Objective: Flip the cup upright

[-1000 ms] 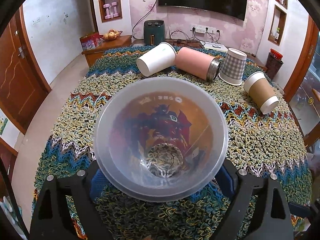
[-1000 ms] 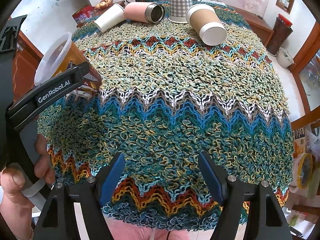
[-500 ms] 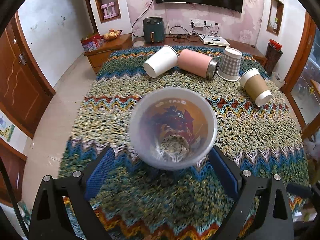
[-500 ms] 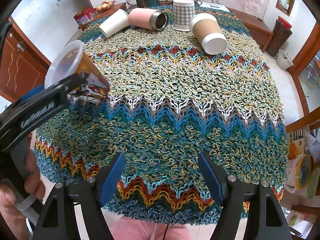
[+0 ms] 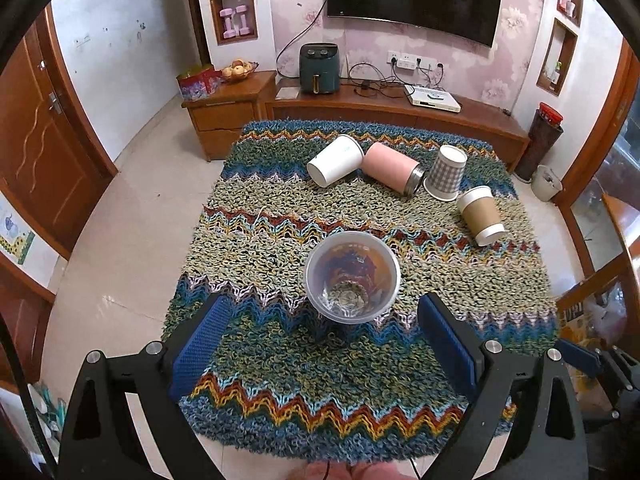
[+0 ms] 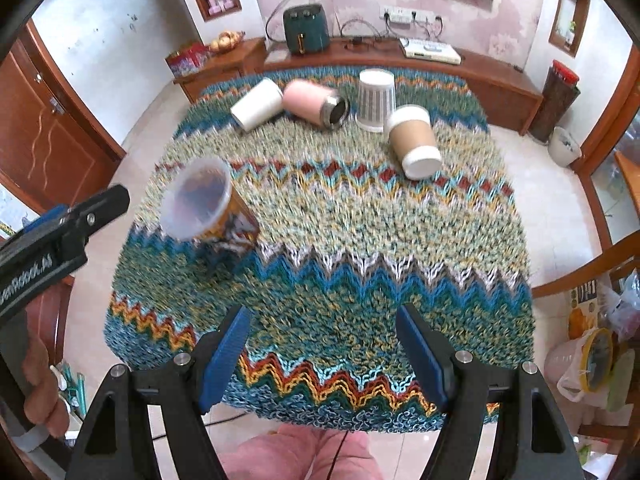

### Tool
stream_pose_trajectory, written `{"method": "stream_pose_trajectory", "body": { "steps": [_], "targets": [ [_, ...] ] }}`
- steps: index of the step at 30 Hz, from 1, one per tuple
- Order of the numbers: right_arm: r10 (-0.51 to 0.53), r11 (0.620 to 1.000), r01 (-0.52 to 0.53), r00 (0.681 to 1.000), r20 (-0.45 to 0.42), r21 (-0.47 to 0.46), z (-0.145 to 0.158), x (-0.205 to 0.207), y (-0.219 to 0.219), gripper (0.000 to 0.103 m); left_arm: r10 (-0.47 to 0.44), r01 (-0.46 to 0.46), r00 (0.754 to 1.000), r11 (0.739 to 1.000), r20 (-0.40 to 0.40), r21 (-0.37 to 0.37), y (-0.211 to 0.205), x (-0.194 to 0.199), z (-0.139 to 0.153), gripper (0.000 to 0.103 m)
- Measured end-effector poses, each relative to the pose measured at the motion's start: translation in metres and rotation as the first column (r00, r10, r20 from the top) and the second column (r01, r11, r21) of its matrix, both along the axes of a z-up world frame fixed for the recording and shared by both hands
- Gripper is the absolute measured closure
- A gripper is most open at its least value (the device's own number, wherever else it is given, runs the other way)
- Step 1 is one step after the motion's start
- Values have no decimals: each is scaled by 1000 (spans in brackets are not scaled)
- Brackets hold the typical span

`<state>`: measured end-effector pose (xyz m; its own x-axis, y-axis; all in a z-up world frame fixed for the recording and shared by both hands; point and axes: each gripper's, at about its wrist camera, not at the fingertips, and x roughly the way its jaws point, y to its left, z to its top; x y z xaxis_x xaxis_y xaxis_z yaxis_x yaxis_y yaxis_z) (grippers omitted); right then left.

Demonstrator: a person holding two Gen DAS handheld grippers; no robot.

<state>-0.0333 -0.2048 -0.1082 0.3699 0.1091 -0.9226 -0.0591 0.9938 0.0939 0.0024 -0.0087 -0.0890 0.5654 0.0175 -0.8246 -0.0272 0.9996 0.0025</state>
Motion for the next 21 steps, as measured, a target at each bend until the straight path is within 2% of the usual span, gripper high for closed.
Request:
{"method": "stream_pose_trajectory", "body": {
  "steps": [10, 21],
  "targets": [
    [-9, 1000, 8, 999, 51, 6, 35, 3, 4, 27, 20, -20, 1000, 1000, 6, -3, 2, -11, 33, 7],
    [-33, 999, 34, 991, 126, -9, 66, 1, 6, 27, -9, 9, 998, 1000, 55, -5, -3, -21, 60, 7]
  ]
}}
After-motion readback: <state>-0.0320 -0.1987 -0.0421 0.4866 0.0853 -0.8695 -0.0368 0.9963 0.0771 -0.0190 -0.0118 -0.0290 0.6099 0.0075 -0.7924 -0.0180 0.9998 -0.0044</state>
